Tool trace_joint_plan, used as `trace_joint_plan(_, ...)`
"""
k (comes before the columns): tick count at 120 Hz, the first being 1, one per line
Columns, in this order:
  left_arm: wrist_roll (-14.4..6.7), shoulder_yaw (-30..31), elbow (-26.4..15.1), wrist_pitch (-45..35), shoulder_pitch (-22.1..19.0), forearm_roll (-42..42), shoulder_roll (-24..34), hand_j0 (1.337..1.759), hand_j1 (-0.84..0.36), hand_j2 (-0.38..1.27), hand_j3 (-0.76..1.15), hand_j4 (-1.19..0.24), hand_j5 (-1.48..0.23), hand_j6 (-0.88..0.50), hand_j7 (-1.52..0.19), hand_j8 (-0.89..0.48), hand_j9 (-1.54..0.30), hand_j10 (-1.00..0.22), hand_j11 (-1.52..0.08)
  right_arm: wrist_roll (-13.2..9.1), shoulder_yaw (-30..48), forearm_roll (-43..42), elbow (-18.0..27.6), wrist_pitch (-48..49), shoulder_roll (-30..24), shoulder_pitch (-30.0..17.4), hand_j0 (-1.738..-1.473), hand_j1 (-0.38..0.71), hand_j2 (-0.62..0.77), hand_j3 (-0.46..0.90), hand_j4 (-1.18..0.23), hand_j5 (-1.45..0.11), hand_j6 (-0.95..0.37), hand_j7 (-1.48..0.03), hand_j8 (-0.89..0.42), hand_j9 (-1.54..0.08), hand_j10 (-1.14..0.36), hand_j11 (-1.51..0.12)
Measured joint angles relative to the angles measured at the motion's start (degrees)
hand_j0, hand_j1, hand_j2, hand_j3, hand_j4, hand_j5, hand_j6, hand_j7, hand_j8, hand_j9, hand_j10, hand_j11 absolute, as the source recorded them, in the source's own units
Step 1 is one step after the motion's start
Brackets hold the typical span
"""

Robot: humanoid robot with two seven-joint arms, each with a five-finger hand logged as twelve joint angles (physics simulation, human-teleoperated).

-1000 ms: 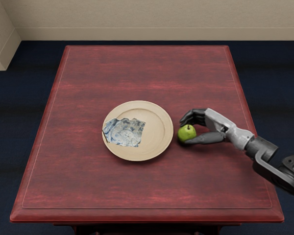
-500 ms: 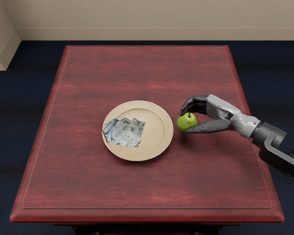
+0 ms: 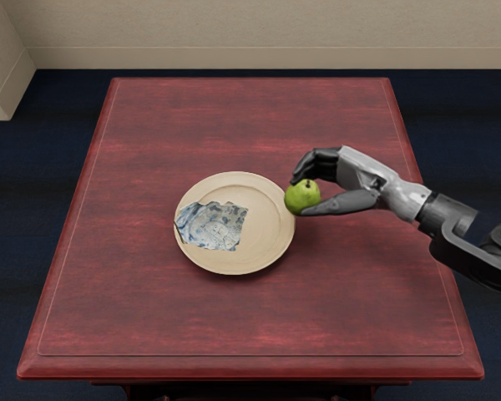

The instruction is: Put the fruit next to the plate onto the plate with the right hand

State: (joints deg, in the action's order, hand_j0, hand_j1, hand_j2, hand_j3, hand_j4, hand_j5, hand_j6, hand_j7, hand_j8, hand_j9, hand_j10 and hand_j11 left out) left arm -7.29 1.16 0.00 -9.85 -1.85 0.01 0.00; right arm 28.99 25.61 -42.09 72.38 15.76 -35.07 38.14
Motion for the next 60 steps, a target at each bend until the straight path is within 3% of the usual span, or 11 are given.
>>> trace_joint_plan(60, 0.0, 0.0, 0.0, 0.0, 0.0, 0.0, 0.0, 1.658, 0.35, 0.0, 0.0, 0.0, 0.0, 0.0, 0.0, 0.0, 0.0, 0.0, 0.0, -0.81, -0.12, 0.06, -0.31, -0.31, 5.96, 1.36, -1.656, 0.26, 0.1, 0.0, -0.6, -0.81, -0.6, -0.79, -0.42, -0.8, -0.43, -0.8)
